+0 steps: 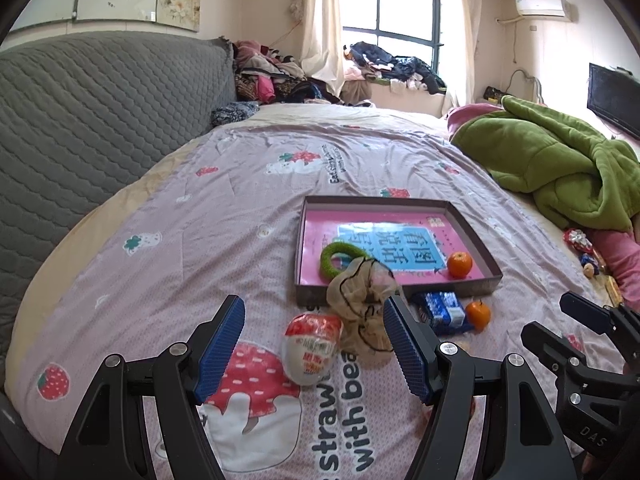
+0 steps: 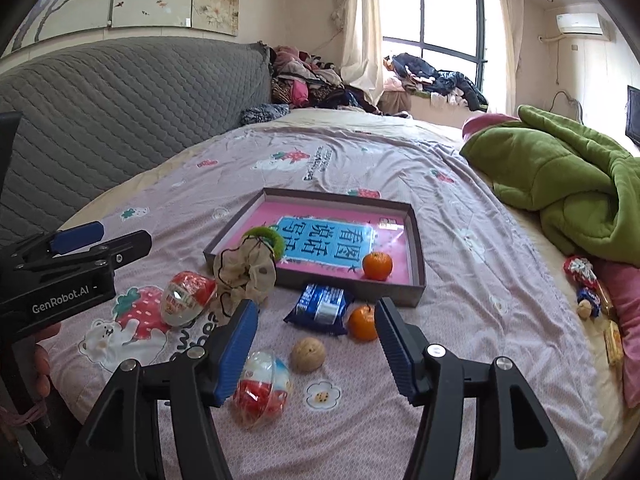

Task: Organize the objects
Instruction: 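Grasp the white wrapped egg with the left gripper while the right gripper grasps the red-and-clear egg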

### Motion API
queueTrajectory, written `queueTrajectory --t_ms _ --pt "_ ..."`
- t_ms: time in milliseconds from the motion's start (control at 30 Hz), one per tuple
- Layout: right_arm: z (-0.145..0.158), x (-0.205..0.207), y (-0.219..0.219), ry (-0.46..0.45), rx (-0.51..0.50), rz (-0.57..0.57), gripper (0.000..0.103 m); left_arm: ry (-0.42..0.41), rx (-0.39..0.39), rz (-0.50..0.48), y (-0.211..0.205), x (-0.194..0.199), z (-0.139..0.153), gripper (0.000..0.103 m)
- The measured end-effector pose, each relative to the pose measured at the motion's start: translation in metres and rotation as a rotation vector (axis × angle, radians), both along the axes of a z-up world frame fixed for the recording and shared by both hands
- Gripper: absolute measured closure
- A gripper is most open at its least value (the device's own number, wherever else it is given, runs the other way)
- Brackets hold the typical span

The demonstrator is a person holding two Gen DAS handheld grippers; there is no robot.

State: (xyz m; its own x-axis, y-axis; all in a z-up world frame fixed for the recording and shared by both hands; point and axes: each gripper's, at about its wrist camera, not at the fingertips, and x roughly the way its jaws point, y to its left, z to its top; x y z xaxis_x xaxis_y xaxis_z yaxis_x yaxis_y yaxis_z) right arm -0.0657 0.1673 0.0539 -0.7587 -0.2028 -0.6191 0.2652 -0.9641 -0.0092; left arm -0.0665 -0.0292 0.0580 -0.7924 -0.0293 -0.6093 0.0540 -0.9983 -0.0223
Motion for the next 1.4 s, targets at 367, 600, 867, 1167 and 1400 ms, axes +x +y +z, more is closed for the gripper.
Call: queueTrajectory --t_ms 367,600,867,1167,1400 --pt "-0.016 0.007 -0.004 -0.060 0.008 -0.006 0.043 -0.050 -0.007 -0.004 -0.009 0.007 -0.022 0.030" --pt "-0.027 0.010 -0.005 -0.095 0.014 -0.004 0.043 -0.084 0.002 -0.017 -0.013 0.010 -0.036 0.030" --pt "-0.043 0.012 -0.008 -0.144 0.018 0.006 0.043 -0.122 -0.007 -0.041 -0.010 0.010 -0.053 0.030" --pt "-0.057 0.014 -0.009 -0.181 0.021 0.000 0.043 -0.151 0.006 -0.049 -0.011 0.005 -0.064 0.030" --pt "-0.066 0.011 -0.015 -0.202 0.014 0.004 0.043 -0.173 -0.003 -0.051 -0.008 -0.009 -0.075 0.030"
